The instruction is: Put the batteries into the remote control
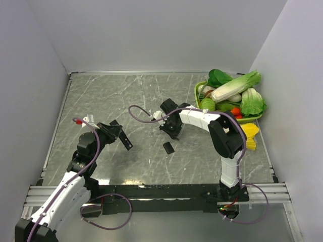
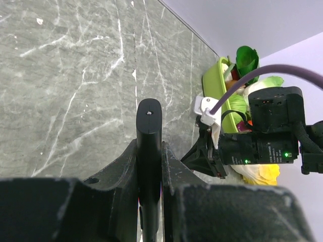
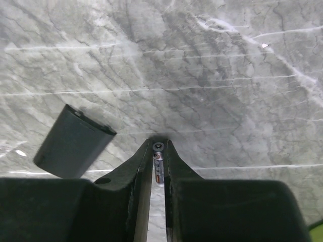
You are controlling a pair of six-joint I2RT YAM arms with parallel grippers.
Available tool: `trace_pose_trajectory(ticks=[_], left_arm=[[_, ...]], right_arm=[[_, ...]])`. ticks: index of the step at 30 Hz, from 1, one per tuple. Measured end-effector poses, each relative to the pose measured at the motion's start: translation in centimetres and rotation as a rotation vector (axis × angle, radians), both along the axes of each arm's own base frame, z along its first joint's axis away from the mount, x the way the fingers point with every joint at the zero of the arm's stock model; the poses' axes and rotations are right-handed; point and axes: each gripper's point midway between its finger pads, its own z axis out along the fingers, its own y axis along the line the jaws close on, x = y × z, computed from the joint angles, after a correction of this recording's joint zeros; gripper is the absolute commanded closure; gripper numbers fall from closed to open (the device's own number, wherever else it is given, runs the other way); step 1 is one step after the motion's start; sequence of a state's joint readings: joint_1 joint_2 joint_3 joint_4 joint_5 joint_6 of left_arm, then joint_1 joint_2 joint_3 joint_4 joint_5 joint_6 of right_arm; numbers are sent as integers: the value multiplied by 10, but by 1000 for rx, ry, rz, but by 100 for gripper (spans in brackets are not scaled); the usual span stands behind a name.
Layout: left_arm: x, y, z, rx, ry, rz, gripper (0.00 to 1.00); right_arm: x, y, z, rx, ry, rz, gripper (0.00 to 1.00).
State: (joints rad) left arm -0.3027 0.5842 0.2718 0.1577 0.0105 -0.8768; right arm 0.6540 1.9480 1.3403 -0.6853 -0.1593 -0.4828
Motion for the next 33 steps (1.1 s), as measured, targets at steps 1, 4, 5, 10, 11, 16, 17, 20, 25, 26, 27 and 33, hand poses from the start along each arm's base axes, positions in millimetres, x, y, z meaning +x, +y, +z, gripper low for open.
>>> trace_pose_trajectory(ticks=[1,4,5,10,11,16,17,20,25,26,27,33], left_arm=[[0,-1,0,-1,-2,-3,99],[-1,-4,3,-6,-10,-21,99],[-1,-5,5,-10,-17,-28,99],[-2,-11,14,-28,-51,-59,99],[-2,-12,17,-34,-59,-68,99],[-2,-20,29,-80,-95,-102,99],[-2,-21,32,-92,-104,-108,99],[-2,-25,39,-122,-122,-126,99],[-4,-31,54,-180,-157,-153,99],[-4,-31,56,-193,-163,-157,99],[-5,-32,60,-207,-174,-164,99],[-10,-38,76,-277,-225,-202,99]], right_arm=[[-1,1,1,7,1,-9,100],[-4,6,8,51,-2,-43,100],[-4,8,14,73,-9,-55,100],[5,30,72,254,-112,-111,100],[8,35,87,303,-137,-123,100],[14,59,164,535,-271,-176,100],[12,66,181,587,-299,-176,100],[0,88,219,718,-343,-163,100],[-28,121,255,923,-326,-157,100],[-32,126,259,951,-315,-157,100],[-36,131,262,978,-305,-156,100],[-60,155,274,1082,-242,-132,100]])
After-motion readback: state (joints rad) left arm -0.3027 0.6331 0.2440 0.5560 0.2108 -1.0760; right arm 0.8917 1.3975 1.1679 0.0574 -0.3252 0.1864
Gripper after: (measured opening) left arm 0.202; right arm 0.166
